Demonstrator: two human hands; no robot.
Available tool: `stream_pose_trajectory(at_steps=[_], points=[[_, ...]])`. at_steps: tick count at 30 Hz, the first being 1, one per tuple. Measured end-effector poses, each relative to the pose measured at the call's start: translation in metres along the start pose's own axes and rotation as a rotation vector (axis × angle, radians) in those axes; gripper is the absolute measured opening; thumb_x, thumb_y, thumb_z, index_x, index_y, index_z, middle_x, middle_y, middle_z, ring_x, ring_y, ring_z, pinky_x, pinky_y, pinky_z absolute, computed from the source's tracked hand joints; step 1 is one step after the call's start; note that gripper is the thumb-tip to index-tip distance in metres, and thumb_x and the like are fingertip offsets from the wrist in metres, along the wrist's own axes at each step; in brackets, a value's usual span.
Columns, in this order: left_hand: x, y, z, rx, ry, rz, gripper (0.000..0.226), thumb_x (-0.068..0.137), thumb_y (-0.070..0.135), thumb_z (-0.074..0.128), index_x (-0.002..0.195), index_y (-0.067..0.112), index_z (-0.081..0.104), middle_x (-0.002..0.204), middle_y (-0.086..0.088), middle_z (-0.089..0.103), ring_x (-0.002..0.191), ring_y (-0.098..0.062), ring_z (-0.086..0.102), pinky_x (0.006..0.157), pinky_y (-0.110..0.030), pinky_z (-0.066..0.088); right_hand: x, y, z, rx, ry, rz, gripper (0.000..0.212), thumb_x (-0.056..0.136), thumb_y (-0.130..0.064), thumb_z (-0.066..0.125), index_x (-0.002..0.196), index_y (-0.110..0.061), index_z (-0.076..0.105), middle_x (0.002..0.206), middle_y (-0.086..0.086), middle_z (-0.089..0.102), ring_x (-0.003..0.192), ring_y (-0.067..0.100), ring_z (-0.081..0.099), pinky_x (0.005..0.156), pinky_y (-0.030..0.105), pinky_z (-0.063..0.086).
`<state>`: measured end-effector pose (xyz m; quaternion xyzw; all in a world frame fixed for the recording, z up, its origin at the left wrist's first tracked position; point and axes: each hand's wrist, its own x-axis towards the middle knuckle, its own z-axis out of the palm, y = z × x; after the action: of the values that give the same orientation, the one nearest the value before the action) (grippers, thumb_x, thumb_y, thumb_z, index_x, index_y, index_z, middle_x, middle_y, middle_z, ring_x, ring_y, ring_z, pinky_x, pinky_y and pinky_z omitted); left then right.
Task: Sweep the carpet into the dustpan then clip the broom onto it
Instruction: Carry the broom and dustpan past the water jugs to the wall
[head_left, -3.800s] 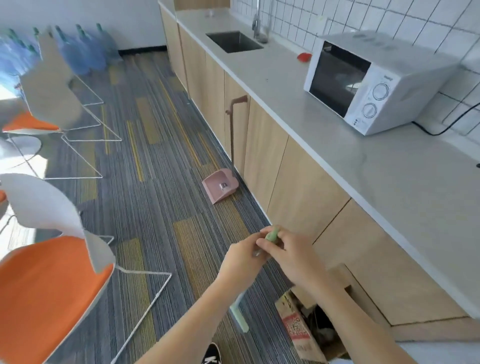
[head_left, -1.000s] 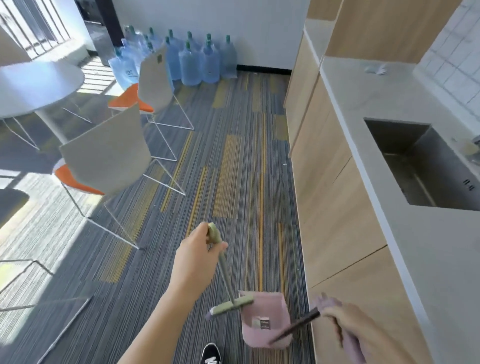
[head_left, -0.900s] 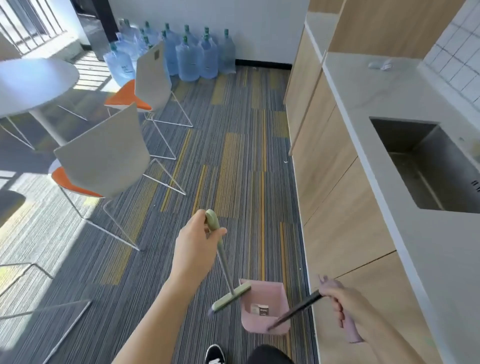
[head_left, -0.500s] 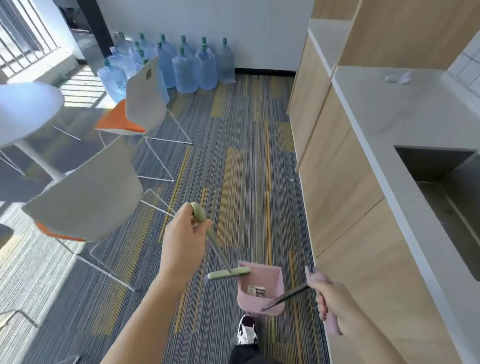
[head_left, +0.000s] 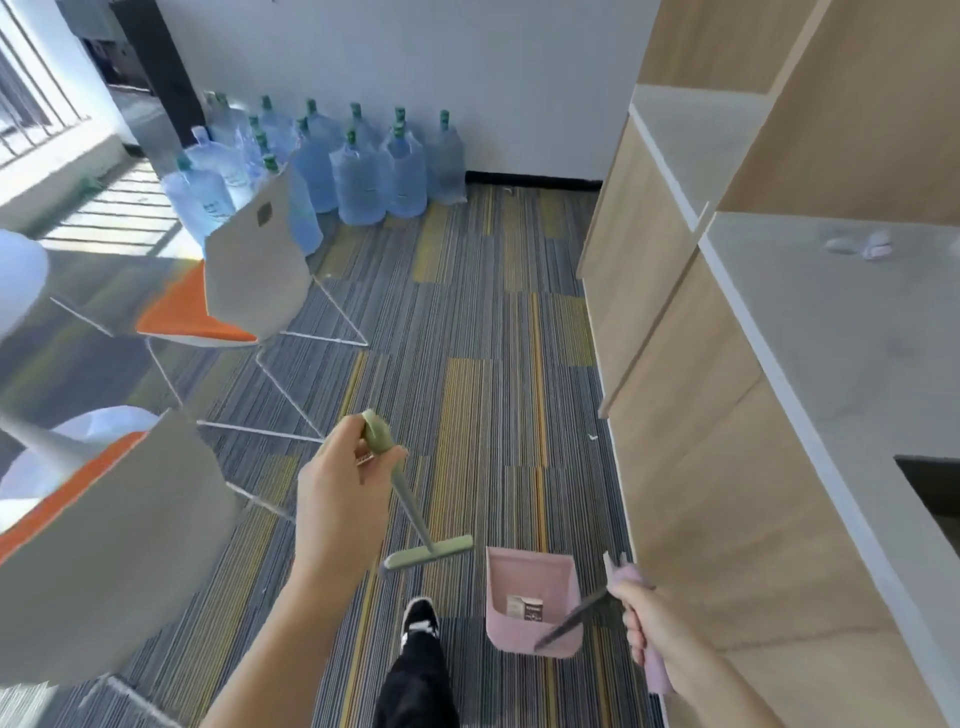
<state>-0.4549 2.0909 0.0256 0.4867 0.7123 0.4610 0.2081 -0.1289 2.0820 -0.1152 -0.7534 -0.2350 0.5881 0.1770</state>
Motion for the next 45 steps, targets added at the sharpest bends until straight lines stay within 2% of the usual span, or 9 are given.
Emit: stream_pose_trajectory(at_steps=[5,9,12,18,24,29,34,41,45], points=[[0.132,-0.007,0.023,0.002,-0.032,-0.007,0.026,0.087,0.017,0.069,0.076,0.032,0.052,0.081,0.016,0.063,0.054,-0.002,0.056,0.047,-0.014,0.038,0.046,-0.104,0.028,0.013,0.073,0.003,0.037,0.087,-0.020,0.066,0.055,-0.010,0.052,0.039,0.002,0.046,0.029,0.016,0.041,0.039,0.022,0.037],[0.232,0.001,0.040,-0.015,-0.044,-0.007,0.021,0.086,0.020,0.070,0.078,0.031,0.054,0.081,0.016,0.063,0.063,0.002,0.060,0.051,-0.020,0.040,0.074,-0.195,0.049,0.040,0.081,-0.034,0.038,0.090,-0.024,0.064,0.056,-0.012,0.050,0.040,0.000,0.046,0.028,0.014,0.040,0.035,0.020,0.035],[0.289,0.004,0.054,-0.050,-0.055,-0.002,0.017,0.084,0.021,0.072,0.080,0.029,0.057,0.082,0.016,0.066,0.067,-0.003,0.062,0.052,-0.028,0.043,0.092,-0.244,0.061,0.056,0.094,-0.047,0.039,0.089,-0.025,0.066,0.057,-0.010,0.051,0.039,0.000,0.045,0.029,0.013,0.039,0.035,0.020,0.035],[0.427,-0.004,0.108,-0.061,-0.049,-0.003,0.023,0.083,0.024,0.074,0.075,0.030,0.054,0.080,0.017,0.068,0.045,0.001,0.048,0.046,-0.026,0.038,0.182,-0.362,0.086,0.066,0.082,0.040,0.050,0.095,-0.018,0.056,0.048,-0.011,0.040,0.039,0.005,0.041,0.028,0.016,0.037,0.044,0.023,0.033],[0.580,0.016,0.162,-0.032,-0.053,-0.016,0.021,0.081,0.025,0.075,0.076,0.033,0.057,0.074,0.020,0.067,0.062,0.000,0.062,0.052,-0.029,0.046,0.260,-0.485,0.107,0.052,0.053,0.021,0.055,0.091,-0.017,0.063,0.040,-0.010,0.044,0.037,0.007,0.043,0.026,0.017,0.037,0.036,0.021,0.034],[0.692,0.030,0.193,-0.013,-0.007,0.022,0.021,0.080,0.026,0.076,0.075,0.032,0.057,0.077,0.020,0.065,0.075,0.011,0.059,0.055,-0.019,0.039,0.308,-0.591,0.117,0.025,0.012,-0.042,0.036,0.083,-0.017,0.070,0.052,-0.010,0.052,0.044,0.006,0.048,0.033,0.017,0.042,0.038,0.024,0.037],[0.797,0.017,0.233,-0.060,-0.041,0.005,0.022,0.081,0.025,0.076,0.077,0.034,0.057,0.078,0.022,0.065,0.048,-0.001,0.052,0.049,-0.027,0.042,0.372,-0.686,0.142,0.045,0.016,-0.046,0.050,0.085,-0.019,0.068,0.038,-0.016,0.051,0.043,0.006,0.046,0.031,0.018,0.041,0.038,0.025,0.038],[0.973,0.006,0.279,-0.116,-0.118,0.016,0.021,0.083,0.020,0.073,0.077,0.031,0.056,0.081,0.018,0.067,0.042,0.003,0.043,0.046,-0.026,0.036,0.449,-0.829,0.194,0.034,0.071,-0.019,0.061,0.091,-0.022,0.066,0.034,-0.012,0.048,0.039,0.009,0.046,0.027,0.019,0.042,0.034,0.024,0.040],[1.056,0.012,0.304,-0.121,-0.166,0.018,0.022,0.085,0.017,0.072,0.076,0.027,0.055,0.081,0.015,0.068,0.042,0.003,0.044,0.045,-0.026,0.035,0.476,-0.908,0.211,0.084,0.085,-0.063,0.048,0.088,-0.020,0.069,0.044,-0.011,0.051,0.044,0.008,0.047,0.032,0.018,0.041,0.038,0.024,0.038]])
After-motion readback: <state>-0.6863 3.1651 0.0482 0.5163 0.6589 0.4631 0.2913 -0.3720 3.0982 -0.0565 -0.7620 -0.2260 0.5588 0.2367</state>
